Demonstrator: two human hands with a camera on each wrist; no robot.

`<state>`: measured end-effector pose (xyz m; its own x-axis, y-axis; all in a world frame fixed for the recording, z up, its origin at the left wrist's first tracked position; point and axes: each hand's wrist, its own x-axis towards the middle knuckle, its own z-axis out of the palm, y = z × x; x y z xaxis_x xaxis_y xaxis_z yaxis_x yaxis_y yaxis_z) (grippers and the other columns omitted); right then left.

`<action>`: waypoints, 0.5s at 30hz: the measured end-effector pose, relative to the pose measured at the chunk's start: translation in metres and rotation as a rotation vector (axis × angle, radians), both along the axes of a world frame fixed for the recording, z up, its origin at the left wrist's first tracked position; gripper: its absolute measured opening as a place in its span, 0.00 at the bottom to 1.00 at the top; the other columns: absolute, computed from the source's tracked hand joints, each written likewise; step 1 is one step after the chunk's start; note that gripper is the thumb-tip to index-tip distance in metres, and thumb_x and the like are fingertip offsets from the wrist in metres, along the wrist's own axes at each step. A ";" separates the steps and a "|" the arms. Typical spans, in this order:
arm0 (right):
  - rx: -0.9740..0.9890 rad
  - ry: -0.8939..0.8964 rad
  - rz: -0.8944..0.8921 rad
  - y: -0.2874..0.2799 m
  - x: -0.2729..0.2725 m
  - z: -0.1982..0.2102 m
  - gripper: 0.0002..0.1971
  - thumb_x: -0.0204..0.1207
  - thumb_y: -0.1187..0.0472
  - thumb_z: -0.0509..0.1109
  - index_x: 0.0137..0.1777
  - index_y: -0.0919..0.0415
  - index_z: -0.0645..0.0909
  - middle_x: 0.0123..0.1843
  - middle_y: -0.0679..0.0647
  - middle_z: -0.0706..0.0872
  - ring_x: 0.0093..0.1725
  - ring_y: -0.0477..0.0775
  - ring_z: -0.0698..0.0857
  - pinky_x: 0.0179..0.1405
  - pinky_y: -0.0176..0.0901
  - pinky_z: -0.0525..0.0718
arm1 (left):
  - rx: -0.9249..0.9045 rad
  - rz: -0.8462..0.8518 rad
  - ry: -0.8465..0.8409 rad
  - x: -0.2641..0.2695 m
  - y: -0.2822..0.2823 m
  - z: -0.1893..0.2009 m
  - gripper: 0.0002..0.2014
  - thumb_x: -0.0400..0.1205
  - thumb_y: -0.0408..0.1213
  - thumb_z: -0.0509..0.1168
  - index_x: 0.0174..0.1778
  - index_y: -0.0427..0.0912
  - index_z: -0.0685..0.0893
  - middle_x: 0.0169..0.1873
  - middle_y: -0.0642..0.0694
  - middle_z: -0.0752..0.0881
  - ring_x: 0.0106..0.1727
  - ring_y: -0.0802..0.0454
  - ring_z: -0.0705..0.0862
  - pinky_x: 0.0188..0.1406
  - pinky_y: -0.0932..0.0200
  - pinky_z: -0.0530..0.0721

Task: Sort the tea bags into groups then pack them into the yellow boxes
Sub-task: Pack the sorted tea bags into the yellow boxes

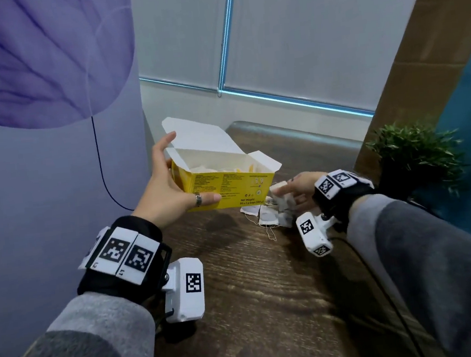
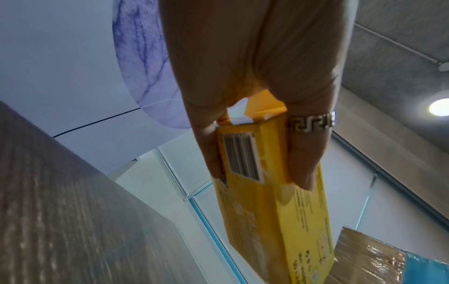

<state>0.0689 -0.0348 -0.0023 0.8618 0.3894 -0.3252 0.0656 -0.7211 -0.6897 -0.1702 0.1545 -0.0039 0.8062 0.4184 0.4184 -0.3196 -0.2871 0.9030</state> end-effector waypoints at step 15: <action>0.080 -0.405 0.125 -0.024 -0.017 -0.007 0.19 0.68 0.70 0.77 0.28 0.56 0.69 0.25 0.49 0.72 0.21 0.42 0.71 0.14 0.26 0.68 | 0.023 -0.010 0.016 -0.001 -0.002 0.001 0.55 0.63 0.23 0.78 0.78 0.54 0.50 0.54 0.65 0.72 0.53 0.70 0.76 0.42 0.80 0.80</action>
<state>0.0520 -0.0592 -0.0092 0.8583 0.5090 0.0648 0.4257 -0.6359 -0.6438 -0.1710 0.1527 -0.0028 0.8172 0.4008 0.4142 -0.3077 -0.3043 0.9015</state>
